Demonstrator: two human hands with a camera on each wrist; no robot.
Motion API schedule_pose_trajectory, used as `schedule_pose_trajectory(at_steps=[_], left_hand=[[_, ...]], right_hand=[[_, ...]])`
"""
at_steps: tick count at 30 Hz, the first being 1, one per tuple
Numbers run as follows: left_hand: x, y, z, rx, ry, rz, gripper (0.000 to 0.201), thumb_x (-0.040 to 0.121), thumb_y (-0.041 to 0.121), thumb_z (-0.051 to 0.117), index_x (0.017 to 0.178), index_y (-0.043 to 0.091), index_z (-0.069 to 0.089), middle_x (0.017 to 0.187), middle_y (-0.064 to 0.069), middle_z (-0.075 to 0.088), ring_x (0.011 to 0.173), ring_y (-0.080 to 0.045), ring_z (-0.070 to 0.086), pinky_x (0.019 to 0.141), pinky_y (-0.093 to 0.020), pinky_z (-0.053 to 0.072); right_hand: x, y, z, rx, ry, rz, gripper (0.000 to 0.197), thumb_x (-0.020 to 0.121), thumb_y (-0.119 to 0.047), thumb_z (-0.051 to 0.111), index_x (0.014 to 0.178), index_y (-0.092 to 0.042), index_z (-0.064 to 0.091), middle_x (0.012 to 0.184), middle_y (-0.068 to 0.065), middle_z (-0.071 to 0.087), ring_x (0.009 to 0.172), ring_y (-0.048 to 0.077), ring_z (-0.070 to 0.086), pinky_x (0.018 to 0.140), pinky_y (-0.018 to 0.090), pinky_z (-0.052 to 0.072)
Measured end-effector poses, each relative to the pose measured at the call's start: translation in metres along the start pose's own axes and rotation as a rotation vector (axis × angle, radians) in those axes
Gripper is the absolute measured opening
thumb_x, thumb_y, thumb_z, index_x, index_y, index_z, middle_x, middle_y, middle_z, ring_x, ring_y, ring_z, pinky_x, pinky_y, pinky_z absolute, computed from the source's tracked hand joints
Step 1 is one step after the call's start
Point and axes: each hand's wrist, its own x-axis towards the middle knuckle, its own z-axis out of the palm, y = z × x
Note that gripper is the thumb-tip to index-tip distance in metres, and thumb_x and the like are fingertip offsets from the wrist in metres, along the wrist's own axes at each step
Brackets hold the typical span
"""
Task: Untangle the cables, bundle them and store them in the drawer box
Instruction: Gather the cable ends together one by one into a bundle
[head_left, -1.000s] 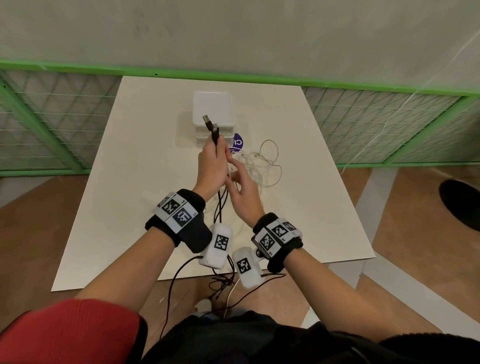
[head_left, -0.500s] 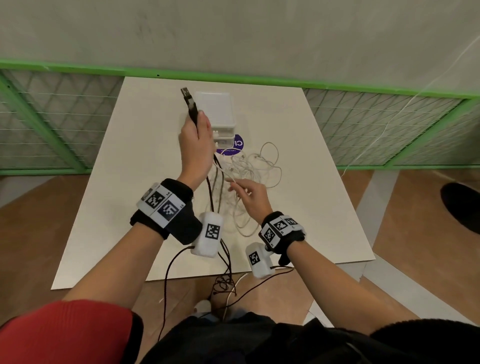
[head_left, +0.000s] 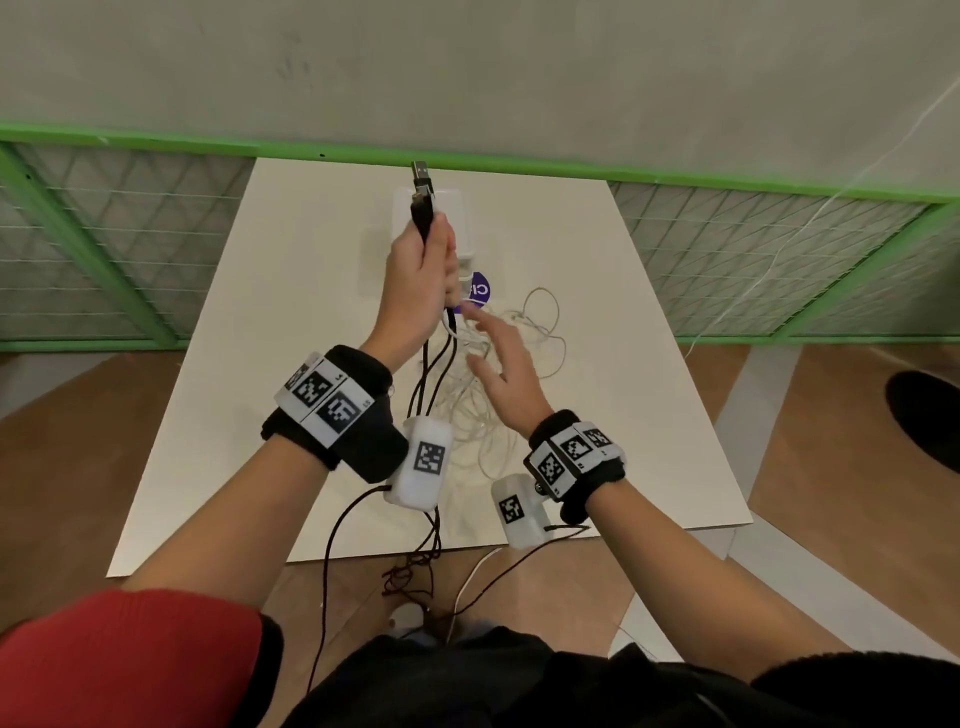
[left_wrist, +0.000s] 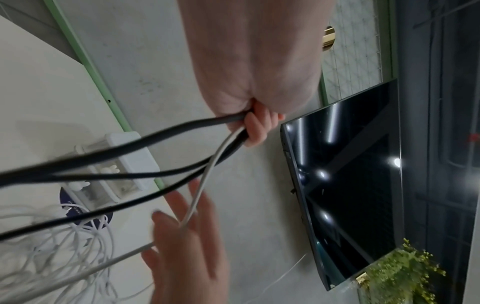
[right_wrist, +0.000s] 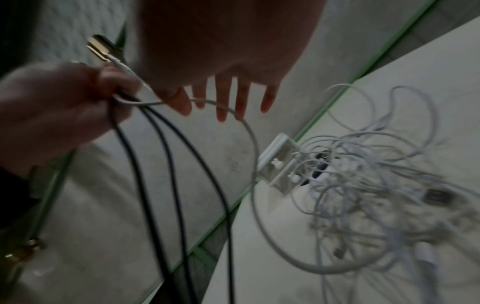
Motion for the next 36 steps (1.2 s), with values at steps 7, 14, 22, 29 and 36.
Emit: schedule_pose_trajectory(at_steps=[7,14,22,29,36], left_hand=[[0.01,0.018,-0.021,0.126,0.312,0.125,0.03,0.101,0.025,0.032,0.072,0.021,0.04,0.058,0.008,0.033,0.046,-0.005,0.029,0.045,-0.025,0.023],[-0.012,-0.005,0.006,0.821,-0.193,0.133,0.019,0.096,0.024,0.047,0.101,0.009,0.057,0.062,0.008,0.045,0.047,-0.002,0.04,0.045,-0.016,0.028],[-0.02,-0.049,-0.003,1.077,-0.46,-0.176,0.029,0.087,0.03,0.056,0.094,0.004,0.063,0.089,-0.009,0.06,0.092,-0.03,0.057,0.074,-0.035,0.044],[-0.01,-0.04,-0.006,1.055,-0.415,-0.109,0.029,0.086,0.036,0.063,0.09,0.007,0.06,0.085,-0.01,0.058,0.079,-0.025,0.057,0.071,-0.036,0.047],[0.021,-0.001,-0.042,1.0,0.011,0.043,0.032,0.093,0.026,0.055,0.093,-0.005,0.06,0.074,-0.01,0.051,0.069,-0.022,0.045,0.063,-0.028,0.03]], right_hand=[[-0.019,0.019,0.006,0.13,-0.051,0.235,0.027,0.097,-0.018,0.046,0.075,-0.013,0.059,0.06,0.007,0.054,0.055,0.007,0.049,0.061,0.022,0.041],[-0.002,0.013,0.0,0.052,-0.158,0.299,0.031,0.096,-0.02,0.048,0.071,-0.015,0.066,0.051,-0.009,0.043,0.051,0.008,0.04,0.055,0.021,0.035],[0.011,0.0,-0.017,-0.014,-0.262,0.21,0.028,0.084,-0.007,0.049,0.061,-0.023,0.048,0.058,-0.01,0.046,0.054,0.001,0.041,0.053,0.014,0.03],[0.003,0.003,-0.012,0.128,-0.137,0.214,0.006,0.085,-0.016,0.066,0.087,-0.013,0.07,0.05,-0.006,0.042,0.048,0.006,0.035,0.053,0.018,0.029],[-0.026,0.041,-0.025,0.067,-0.048,0.27,0.025,0.094,-0.023,0.05,0.077,-0.011,0.063,0.068,0.001,0.059,0.06,0.005,0.047,0.065,0.022,0.039]])
